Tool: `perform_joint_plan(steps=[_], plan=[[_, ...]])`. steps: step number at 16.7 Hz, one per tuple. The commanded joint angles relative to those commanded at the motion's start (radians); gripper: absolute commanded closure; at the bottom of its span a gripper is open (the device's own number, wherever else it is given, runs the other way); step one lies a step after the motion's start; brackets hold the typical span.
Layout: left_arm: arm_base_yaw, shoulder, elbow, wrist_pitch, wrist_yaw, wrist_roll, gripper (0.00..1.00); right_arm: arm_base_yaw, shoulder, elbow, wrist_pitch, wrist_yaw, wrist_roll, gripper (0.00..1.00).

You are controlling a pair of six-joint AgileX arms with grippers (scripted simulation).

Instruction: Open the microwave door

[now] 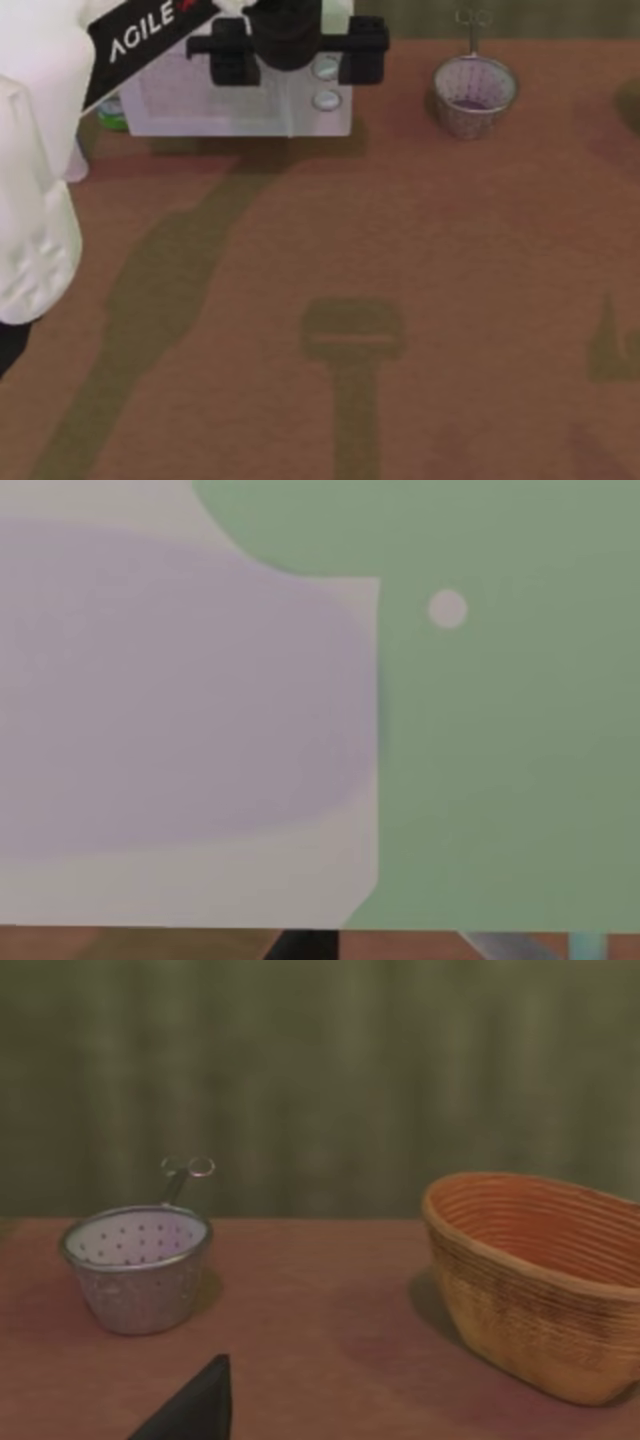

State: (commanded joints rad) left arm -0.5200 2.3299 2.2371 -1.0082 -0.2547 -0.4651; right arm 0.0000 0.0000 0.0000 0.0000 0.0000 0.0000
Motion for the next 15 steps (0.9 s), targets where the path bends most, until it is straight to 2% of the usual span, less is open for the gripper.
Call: perform_joint_plan(steps=[6, 14, 15], plan=[[0.000, 0.000, 0.000, 0.000, 0.000, 0.000, 0.98, 0.000, 0.000, 0.000, 0.000, 0.000, 0.000, 0.00], [0.000, 0.000, 0.000, 0.000, 0.000, 0.000, 1.00, 0.000, 0.000, 0.000, 0.000, 0.000, 0.000, 0.00], [-0.032, -0.002, -0.027, 0.003, 0.023, -0.009, 1.00, 0.000, 0.000, 0.000, 0.000, 0.000, 0.000, 0.00]])
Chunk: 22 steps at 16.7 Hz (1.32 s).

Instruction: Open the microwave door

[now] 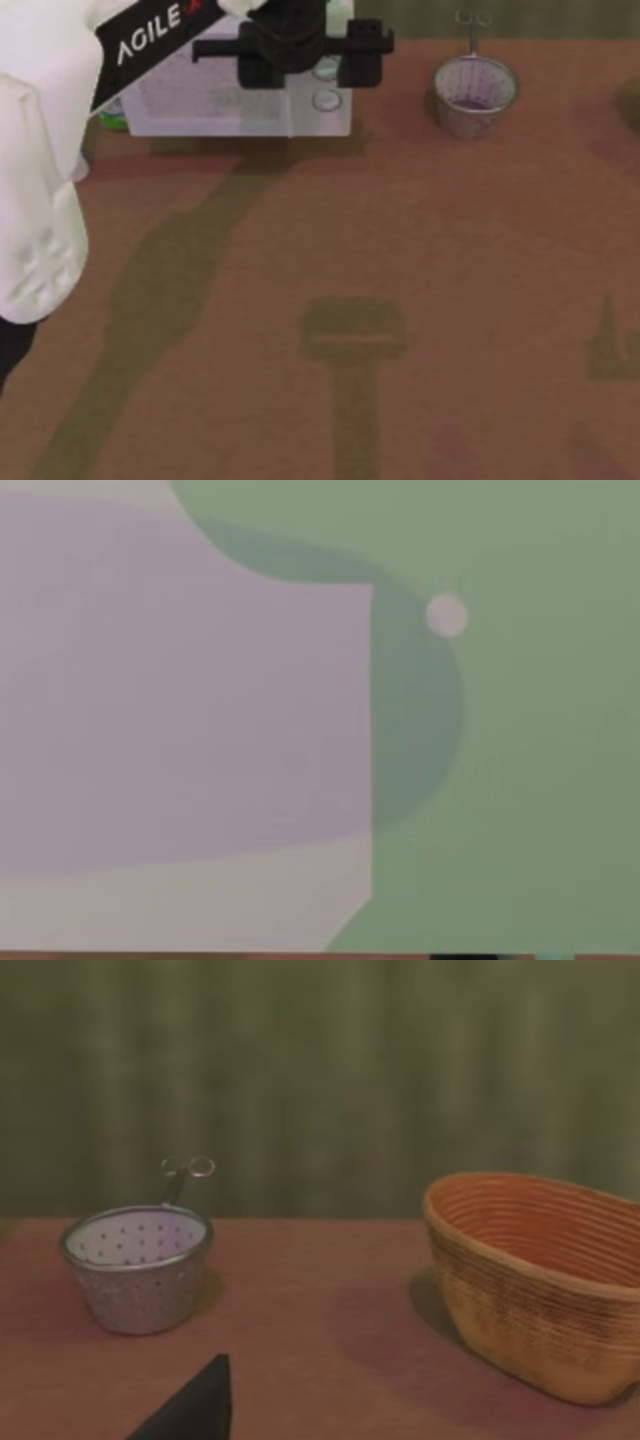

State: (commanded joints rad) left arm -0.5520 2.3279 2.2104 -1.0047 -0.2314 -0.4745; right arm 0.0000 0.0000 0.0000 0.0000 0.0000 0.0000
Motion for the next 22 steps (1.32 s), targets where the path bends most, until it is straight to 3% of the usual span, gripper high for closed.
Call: perform_joint_plan(steps=[9, 22], plan=[[0.004, -0.121, -0.182, 0.071, -0.037, -0.017, 1.00, 0.000, 0.000, 0.000, 0.000, 0.000, 0.000, 0.00], [0.004, -0.125, -0.185, 0.074, -0.038, -0.017, 1.00, 0.000, 0.000, 0.000, 0.000, 0.000, 0.000, 0.00]])
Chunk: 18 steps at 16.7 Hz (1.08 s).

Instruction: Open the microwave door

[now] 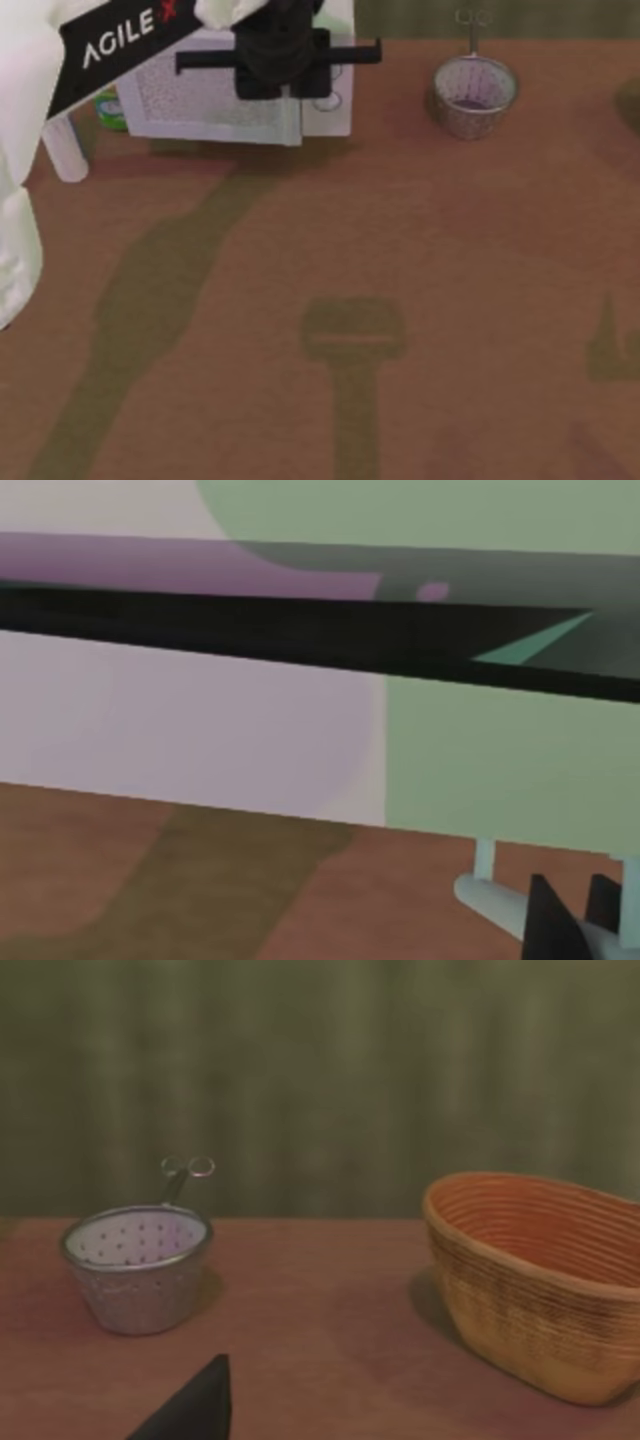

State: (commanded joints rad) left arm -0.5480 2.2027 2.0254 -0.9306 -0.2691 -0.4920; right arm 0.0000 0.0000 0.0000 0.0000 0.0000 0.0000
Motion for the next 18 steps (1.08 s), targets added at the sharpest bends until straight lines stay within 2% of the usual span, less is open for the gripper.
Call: perform_joint_plan(steps=[13, 18], plan=[[-0.007, 0.006, -0.002, 0.001, 0.006, -0.005, 1.00, 0.000, 0.000, 0.000, 0.000, 0.000, 0.000, 0.00], [0.002, -0.049, -0.086, 0.043, 0.024, 0.047, 1.00, 0.000, 0.000, 0.000, 0.000, 0.000, 0.000, 0.00]])
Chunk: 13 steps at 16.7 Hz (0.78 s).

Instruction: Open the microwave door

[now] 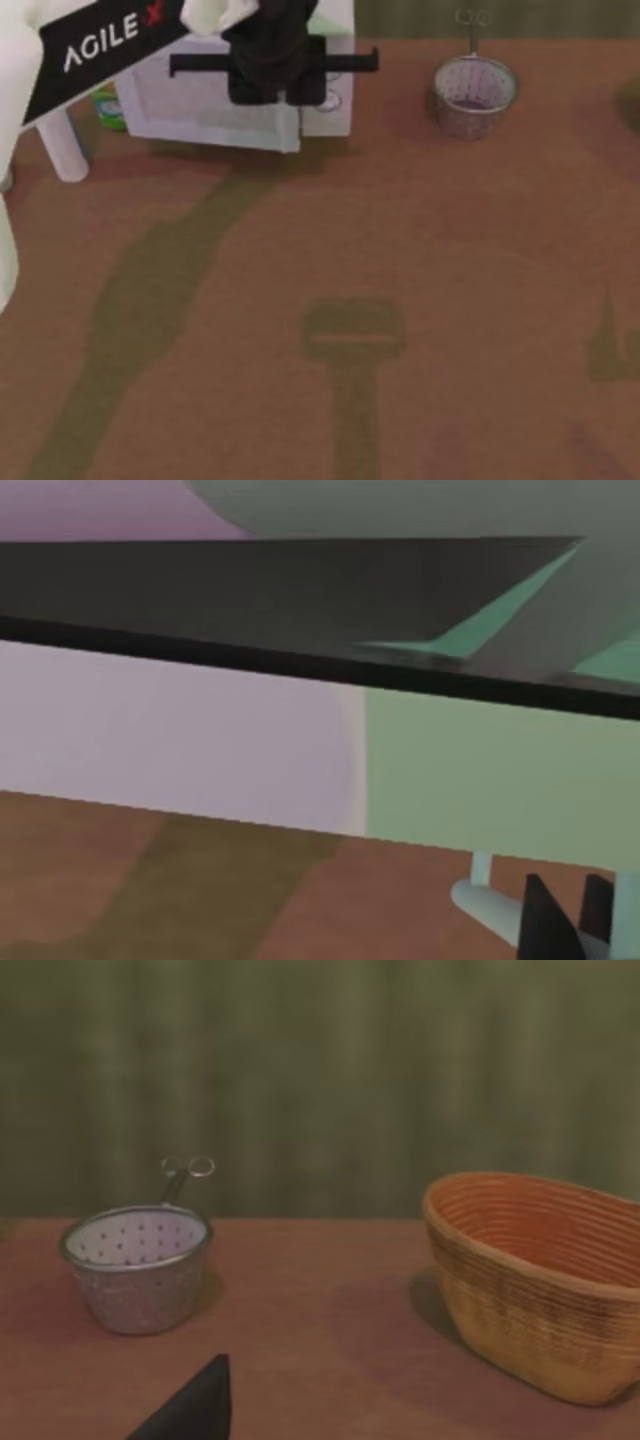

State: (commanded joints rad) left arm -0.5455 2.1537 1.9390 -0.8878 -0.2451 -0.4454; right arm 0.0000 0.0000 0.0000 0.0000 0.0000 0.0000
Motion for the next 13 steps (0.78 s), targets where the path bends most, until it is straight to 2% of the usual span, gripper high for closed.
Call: perform_joint_plan(steps=[3, 13], plan=[[0.005, -0.036, -0.052, 0.029, 0.016, 0.035, 1.00, 0.000, 0.000, 0.000, 0.000, 0.000, 0.000, 0.00], [0.005, -0.039, -0.055, 0.031, 0.017, 0.037, 1.00, 0.000, 0.000, 0.000, 0.000, 0.000, 0.000, 0.00]])
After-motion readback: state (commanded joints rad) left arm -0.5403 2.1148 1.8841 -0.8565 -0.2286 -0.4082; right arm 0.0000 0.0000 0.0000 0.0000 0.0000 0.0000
